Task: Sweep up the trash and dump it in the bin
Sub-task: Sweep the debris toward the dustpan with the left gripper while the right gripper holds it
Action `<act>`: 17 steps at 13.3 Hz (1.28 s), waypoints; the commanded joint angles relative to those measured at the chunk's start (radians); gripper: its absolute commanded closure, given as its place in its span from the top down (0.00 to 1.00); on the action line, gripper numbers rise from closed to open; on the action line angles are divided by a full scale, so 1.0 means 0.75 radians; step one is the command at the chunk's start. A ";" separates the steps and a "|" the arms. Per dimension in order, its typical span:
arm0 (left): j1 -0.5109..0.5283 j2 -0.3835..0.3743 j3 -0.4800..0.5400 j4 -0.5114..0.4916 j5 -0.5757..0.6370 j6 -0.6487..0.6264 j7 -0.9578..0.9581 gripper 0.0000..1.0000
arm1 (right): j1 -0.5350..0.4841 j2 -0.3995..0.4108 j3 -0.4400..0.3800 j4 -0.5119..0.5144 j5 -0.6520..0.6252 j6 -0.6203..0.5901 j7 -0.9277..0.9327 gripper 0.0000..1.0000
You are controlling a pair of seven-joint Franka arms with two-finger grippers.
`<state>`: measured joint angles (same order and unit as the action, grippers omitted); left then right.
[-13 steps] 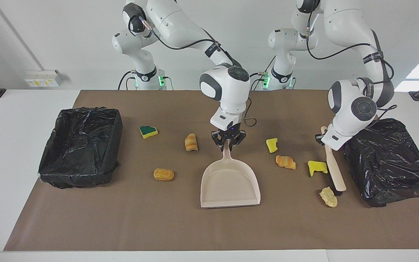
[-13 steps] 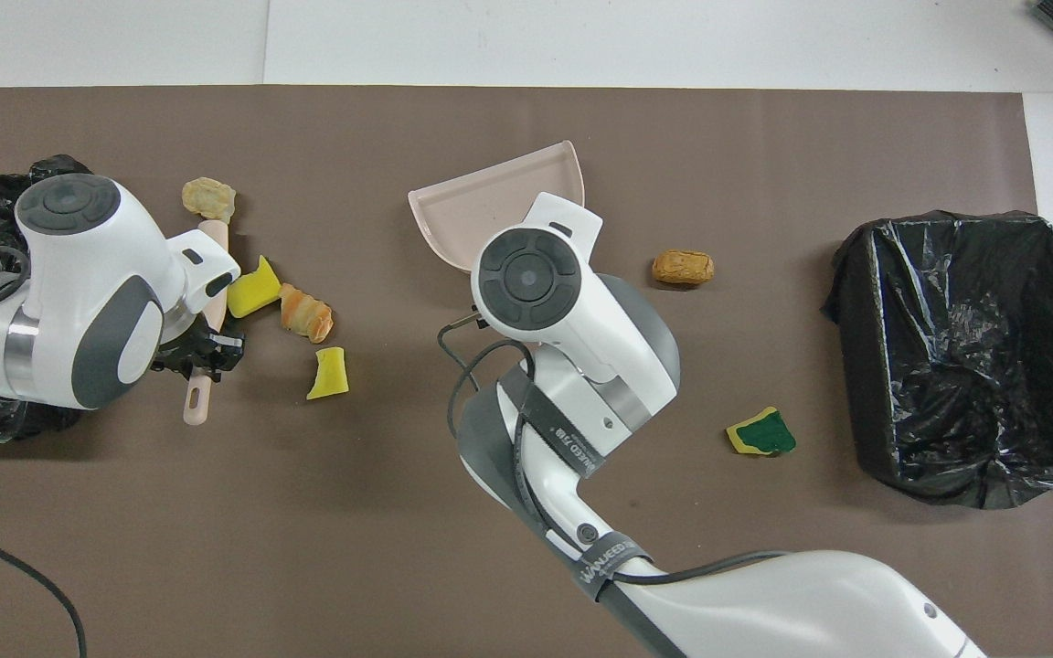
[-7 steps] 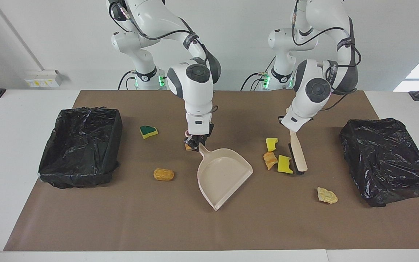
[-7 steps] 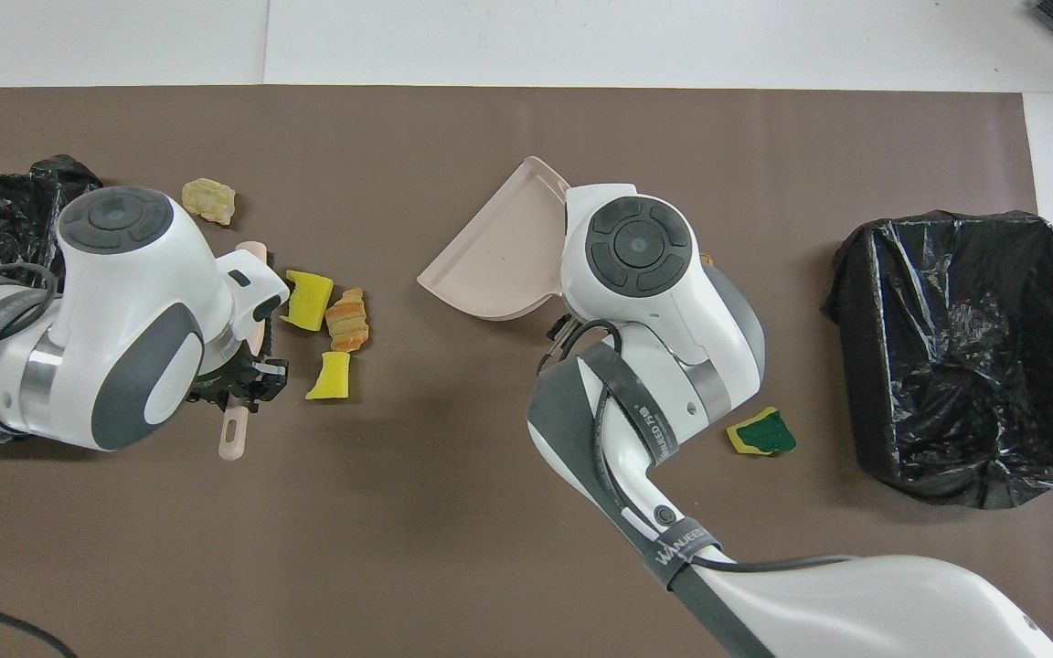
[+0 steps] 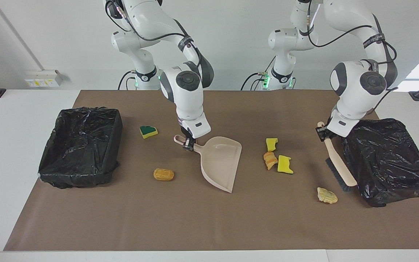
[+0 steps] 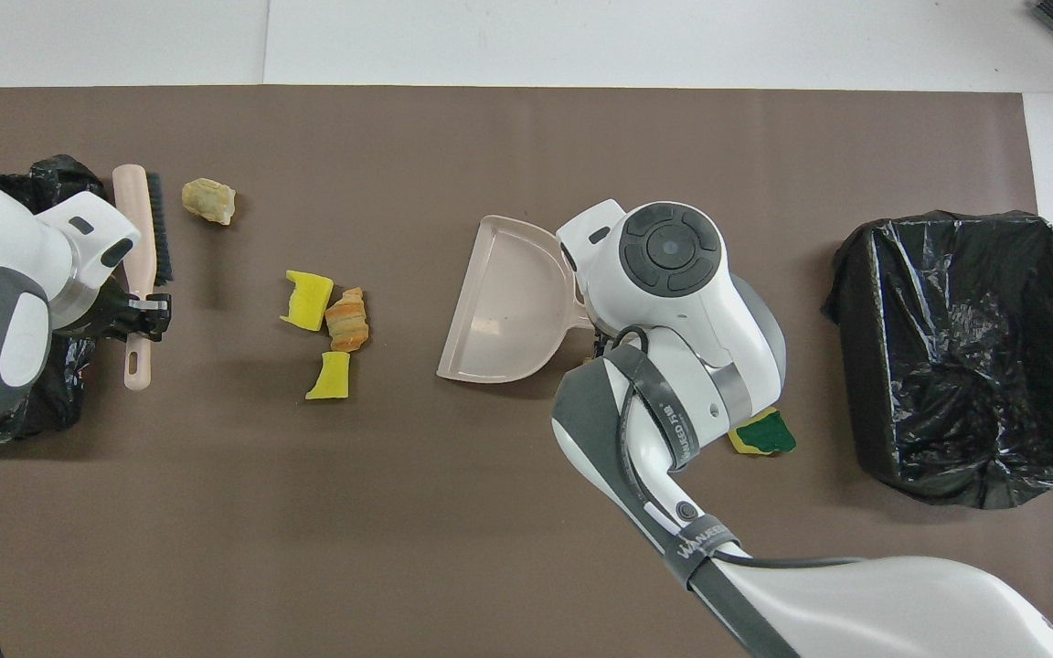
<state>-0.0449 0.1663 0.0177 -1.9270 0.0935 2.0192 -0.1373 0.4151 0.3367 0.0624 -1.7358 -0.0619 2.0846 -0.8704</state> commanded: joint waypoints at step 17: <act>-0.104 0.006 -0.332 -0.061 -0.018 -0.361 -0.193 0.00 | 0.054 -0.054 0.013 -0.158 0.029 0.139 -0.108 0.00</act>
<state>-0.1161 0.2230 -0.1994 -1.9007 0.0945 1.7652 -0.2371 0.4619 0.3041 0.0683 -1.8338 -0.0618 2.1806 -0.9028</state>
